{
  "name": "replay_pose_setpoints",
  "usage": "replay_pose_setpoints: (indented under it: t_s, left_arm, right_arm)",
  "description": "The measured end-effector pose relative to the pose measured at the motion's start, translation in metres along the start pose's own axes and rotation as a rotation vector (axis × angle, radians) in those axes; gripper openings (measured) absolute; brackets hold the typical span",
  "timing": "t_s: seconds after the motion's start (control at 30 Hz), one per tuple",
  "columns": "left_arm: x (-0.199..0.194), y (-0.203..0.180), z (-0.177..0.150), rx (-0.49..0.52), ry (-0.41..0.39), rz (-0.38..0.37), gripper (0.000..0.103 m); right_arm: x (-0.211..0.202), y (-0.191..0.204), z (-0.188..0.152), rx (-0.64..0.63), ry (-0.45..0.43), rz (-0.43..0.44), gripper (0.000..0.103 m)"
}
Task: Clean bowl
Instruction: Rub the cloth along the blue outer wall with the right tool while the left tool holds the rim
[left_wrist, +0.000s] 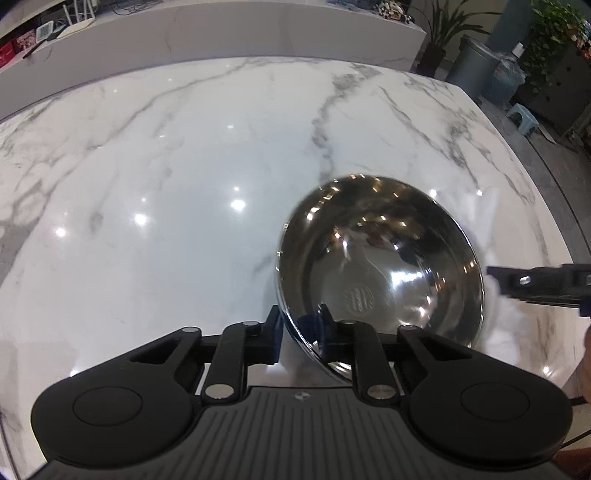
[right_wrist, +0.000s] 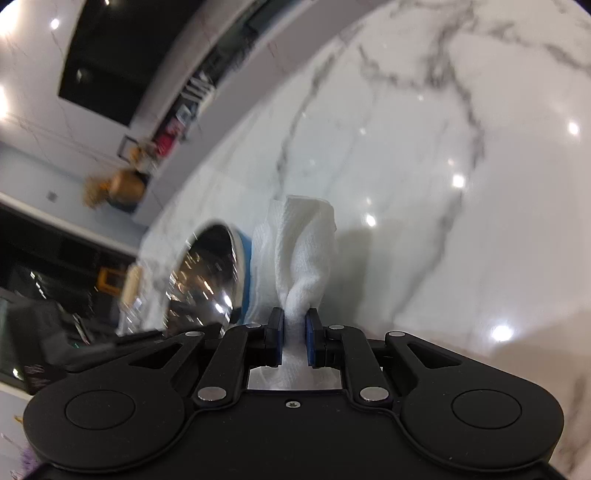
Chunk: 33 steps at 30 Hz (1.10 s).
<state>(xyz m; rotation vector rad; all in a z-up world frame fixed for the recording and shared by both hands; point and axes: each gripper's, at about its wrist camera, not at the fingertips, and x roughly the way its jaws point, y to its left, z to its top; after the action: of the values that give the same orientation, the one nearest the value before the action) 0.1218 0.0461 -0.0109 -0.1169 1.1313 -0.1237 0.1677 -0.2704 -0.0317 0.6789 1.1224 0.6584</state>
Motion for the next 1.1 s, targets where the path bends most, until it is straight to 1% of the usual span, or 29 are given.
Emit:
replay_pose_setpoints:
  t_s: [0.07,0.2,0.37,0.47,0.63,0.7,0.73,0.77,0.83,1.1]
  left_arm:
    - [0.0,-0.001,0.0,0.01,-0.004,0.006,0.016]
    - [0.0,-0.004,0.0,0.034,-0.012,0.011,0.016]
    - [-0.001,-0.009,-0.001,0.077,-0.017,0.008,0.017]
    - [0.0,-0.009,-0.002,0.083,-0.011,-0.009,0.017]
    - [0.001,-0.012,-0.006,0.12,-0.038,-0.01,0.019]
    - [0.001,-0.015,-0.009,0.138,-0.06,-0.005,0.022]
    - [0.002,-0.016,-0.01,0.144,-0.064,-0.004,0.025]
    - [0.002,-0.018,-0.012,0.158,-0.071,0.001,0.028]
    - [0.002,-0.024,-0.016,0.205,-0.088,0.018,0.031]
    - [0.004,-0.026,-0.013,0.152,-0.087,0.036,0.031]
  right_arm:
    - [-0.004,-0.001,0.002,0.006,-0.017,0.028,0.012]
    - [-0.001,0.001,0.002,-0.001,-0.005,0.048,0.012]
    - [0.01,0.001,0.0,-0.016,0.031,0.003,0.012]
    - [0.017,0.0,-0.003,-0.017,0.069,-0.028,0.012]
    - [0.025,0.0,-0.008,-0.028,0.109,-0.063,0.012]
    - [0.026,0.0,-0.01,-0.026,0.114,-0.069,0.012]
    - [0.027,0.0,-0.01,-0.025,0.116,-0.071,0.012]
    - [0.027,0.001,-0.011,-0.025,0.117,-0.072,0.012]
    - [0.028,0.002,-0.011,-0.025,0.119,-0.077,0.012]
    - [0.028,0.003,-0.011,-0.028,0.116,-0.083,0.012]
